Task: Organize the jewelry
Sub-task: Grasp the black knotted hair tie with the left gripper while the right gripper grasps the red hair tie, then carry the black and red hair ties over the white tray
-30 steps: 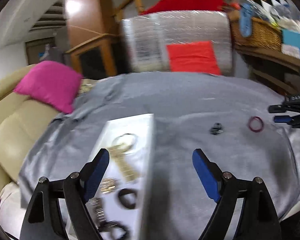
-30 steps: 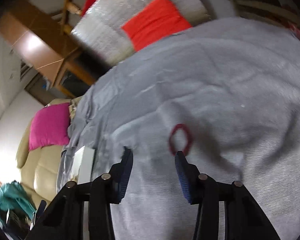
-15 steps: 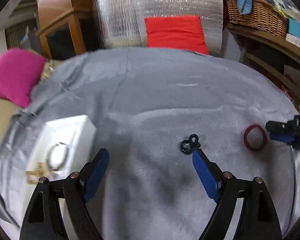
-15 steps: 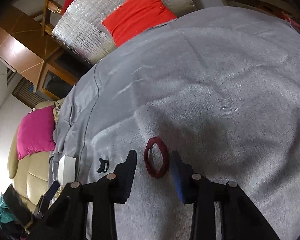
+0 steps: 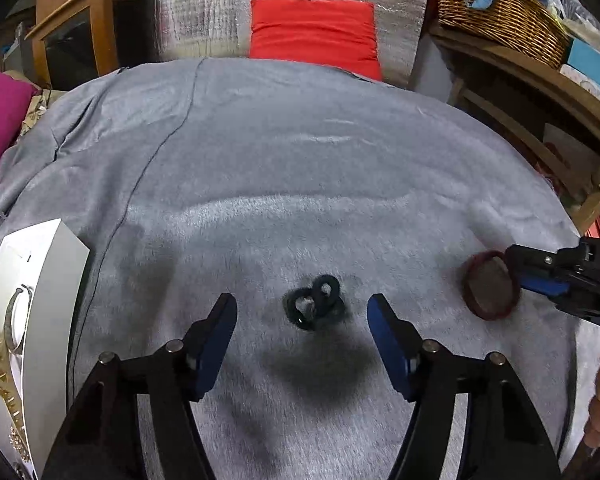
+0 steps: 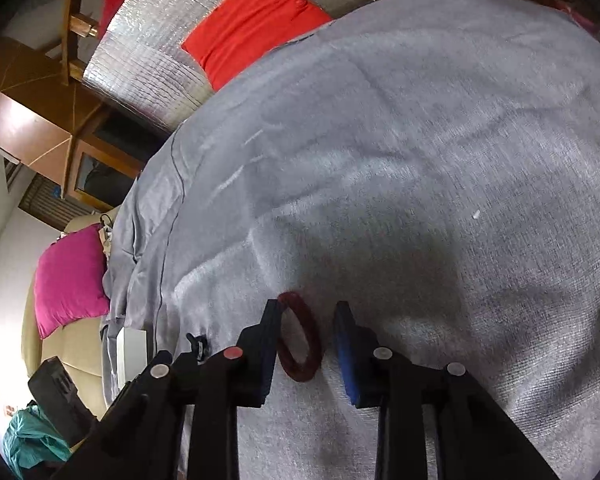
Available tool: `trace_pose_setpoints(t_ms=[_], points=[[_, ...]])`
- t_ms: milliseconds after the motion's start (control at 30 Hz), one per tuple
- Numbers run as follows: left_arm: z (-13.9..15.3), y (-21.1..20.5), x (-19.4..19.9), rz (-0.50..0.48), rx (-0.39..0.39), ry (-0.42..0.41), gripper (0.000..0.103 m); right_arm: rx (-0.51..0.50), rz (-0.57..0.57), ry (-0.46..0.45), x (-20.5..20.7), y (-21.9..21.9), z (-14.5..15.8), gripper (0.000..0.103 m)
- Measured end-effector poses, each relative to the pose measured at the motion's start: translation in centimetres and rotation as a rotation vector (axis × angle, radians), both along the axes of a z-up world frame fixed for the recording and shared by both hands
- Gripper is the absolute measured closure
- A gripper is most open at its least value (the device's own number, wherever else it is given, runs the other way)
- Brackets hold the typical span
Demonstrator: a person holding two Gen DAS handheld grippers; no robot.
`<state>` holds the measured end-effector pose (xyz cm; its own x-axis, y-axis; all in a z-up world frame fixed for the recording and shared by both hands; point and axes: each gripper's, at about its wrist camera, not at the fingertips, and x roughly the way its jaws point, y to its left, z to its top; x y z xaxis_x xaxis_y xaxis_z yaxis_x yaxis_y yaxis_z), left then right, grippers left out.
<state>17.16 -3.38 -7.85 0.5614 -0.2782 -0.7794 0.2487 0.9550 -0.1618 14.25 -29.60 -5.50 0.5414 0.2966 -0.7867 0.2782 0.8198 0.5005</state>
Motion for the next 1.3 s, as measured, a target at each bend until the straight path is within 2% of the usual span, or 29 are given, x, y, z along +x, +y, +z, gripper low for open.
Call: trace_pose_setpoints(t_ms=[100,167,200,233,333,433,600,1067,1300], points=[[-0.7,0.2,0.7,-0.010,-0.020,0.018,0.035,-0.038,0.016,0.011,0.4,0.8,-0.2,0.075],[-1.3,0.2,1.0,-0.020,-0.032,0.035,0.053,-0.072,0.015,0.030,0.7,1.1,-0.6,0.085],[-1.6,0.1,1.1,-0.033,-0.033,0.045,0.065,-0.084,0.009,0.031,0.7,1.0,-0.5,0.089],[-1.8,0.0,1.1,-0.043,-0.033,0.044,0.071,-0.087,0.001,0.026,0.6,0.9,-0.4,0.091],[-1.4,0.1,0.7,-0.059,-0.050,0.015,0.080,-0.091,-0.010,-0.011,0.1,0.9,0.6,0.093],[-0.7,0.5,0.1,-0.075,-0.075,-0.004,0.082,-0.092,-0.017,-0.060,-0.6,1.0,1.9,0.093],[0.9,1.2,-1.1,-0.078,-0.115,-0.033,0.082,-0.063,-0.025,-0.092,-1.2,0.9,2.8,0.093],[4.7,2.2,-5.9,0.004,0.034,-0.168,0.082,-0.069,0.053,-0.123,-1.3,5.0,2.9,0.093],[5.4,3.5,-6.3,0.027,0.052,-0.179,0.082,-0.082,0.086,-0.126,-1.1,7.2,2.5,0.093]])
